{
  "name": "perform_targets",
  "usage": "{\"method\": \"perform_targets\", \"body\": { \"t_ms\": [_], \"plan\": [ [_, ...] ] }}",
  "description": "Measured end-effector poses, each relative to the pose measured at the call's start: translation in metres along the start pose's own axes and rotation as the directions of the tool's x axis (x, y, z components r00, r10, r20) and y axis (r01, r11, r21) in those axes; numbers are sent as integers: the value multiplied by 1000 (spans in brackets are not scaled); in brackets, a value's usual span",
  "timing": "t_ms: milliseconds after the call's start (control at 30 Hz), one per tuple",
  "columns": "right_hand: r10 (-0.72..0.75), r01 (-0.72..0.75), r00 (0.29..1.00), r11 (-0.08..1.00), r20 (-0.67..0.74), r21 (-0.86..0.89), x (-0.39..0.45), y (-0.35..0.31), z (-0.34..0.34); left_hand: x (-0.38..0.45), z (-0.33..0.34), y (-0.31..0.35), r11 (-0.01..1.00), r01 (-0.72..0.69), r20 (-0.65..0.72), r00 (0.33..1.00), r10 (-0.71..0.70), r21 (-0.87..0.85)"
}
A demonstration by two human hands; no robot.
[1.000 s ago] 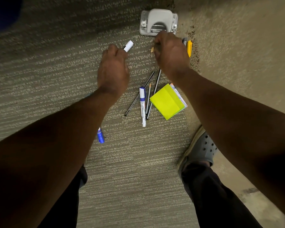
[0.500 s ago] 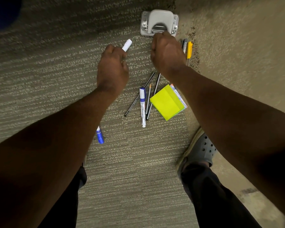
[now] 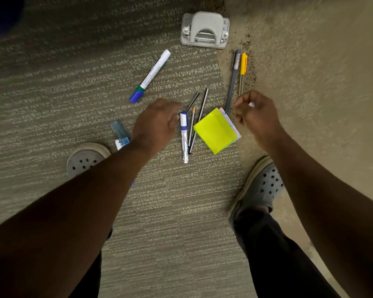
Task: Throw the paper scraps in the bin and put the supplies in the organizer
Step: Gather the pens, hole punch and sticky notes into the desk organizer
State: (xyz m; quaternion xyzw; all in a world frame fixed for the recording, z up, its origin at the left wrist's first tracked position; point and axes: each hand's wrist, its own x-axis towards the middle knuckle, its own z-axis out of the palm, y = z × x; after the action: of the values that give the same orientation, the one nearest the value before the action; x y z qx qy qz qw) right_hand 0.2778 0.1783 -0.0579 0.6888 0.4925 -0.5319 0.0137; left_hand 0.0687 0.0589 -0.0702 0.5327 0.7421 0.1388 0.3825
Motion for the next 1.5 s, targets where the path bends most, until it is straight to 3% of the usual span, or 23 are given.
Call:
{"method": "perform_targets", "body": {
  "t_ms": [100,167,233,367,533,667,767,833,933,1000,1033,1100,1167,1267,1367,1400,1433,1467,1500],
  "plan": [
    [-90,89,996,941,12,-326,-13,23,12,-18,16,6,989,-146,200,970,135,38],
    [-94,115,993,906,72,-406,-28,31,25,-31,24,6,985,-143,270,956,111,100],
    [-69,107,993,887,101,-450,-43,35,39,-43,23,4,988,-92,258,965,57,126],
    [-21,63,992,937,123,-343,-76,33,58,-71,6,-2,992,-12,172,985,-9,122],
    [37,21,975,966,217,-259,-108,15,74,-110,-22,5,991,94,176,978,-109,95],
    [-30,95,969,963,247,-253,-121,-4,77,-120,-31,23,981,191,130,973,-192,24],
    [-118,176,968,949,222,-263,-108,-34,73,-101,-43,36,970,243,-44,969,-243,-12],
    [-300,388,897,887,324,-252,-138,-139,109,-121,-141,14,955,286,-447,847,-288,-74],
    [-439,511,842,835,315,-204,-125,-184,96,-95,-179,13,967,251,-777,602,-185,-36],
    [-508,560,814,815,282,-148,-125,-208,85,-82,-208,1,967,243,-913,407,-36,71],
    [-554,599,789,789,264,-134,-127,-226,82,-76,-224,-9,960,254,-940,342,23,116],
    [-667,702,703,706,247,-94,-143,-272,90,-72,-260,-31,910,378,-956,287,61,172],
    [-777,801,592,597,212,-51,-158,-315,102,-72,-282,-52,820,543,-927,373,-45,179],
    [-889,899,437,433,135,-61,-177,-362,128,-75,-297,-70,802,571,-806,551,-214,177],
    [-967,963,255,256,-28,-87,-188,-408,162,-75,-302,-80,816,550,-797,567,-209,178],
    [-972,955,224,205,66,-216,-194,-426,171,-75,-301,-81,818,547,-803,562,-200,179],
    [-935,940,231,144,270,-309,-197,-440,183,-75,-300,-81,820,544,-806,557,-198,175],
    [-825,949,266,135,499,-284,-199,-450,192,-75,-298,-81,822,544,-806,556,-202,169],
    [-772,970,221,111,597,-215,-203,-456,199,-75,-298,-81,823,542,-804,559,-205,167]
  ]
}}
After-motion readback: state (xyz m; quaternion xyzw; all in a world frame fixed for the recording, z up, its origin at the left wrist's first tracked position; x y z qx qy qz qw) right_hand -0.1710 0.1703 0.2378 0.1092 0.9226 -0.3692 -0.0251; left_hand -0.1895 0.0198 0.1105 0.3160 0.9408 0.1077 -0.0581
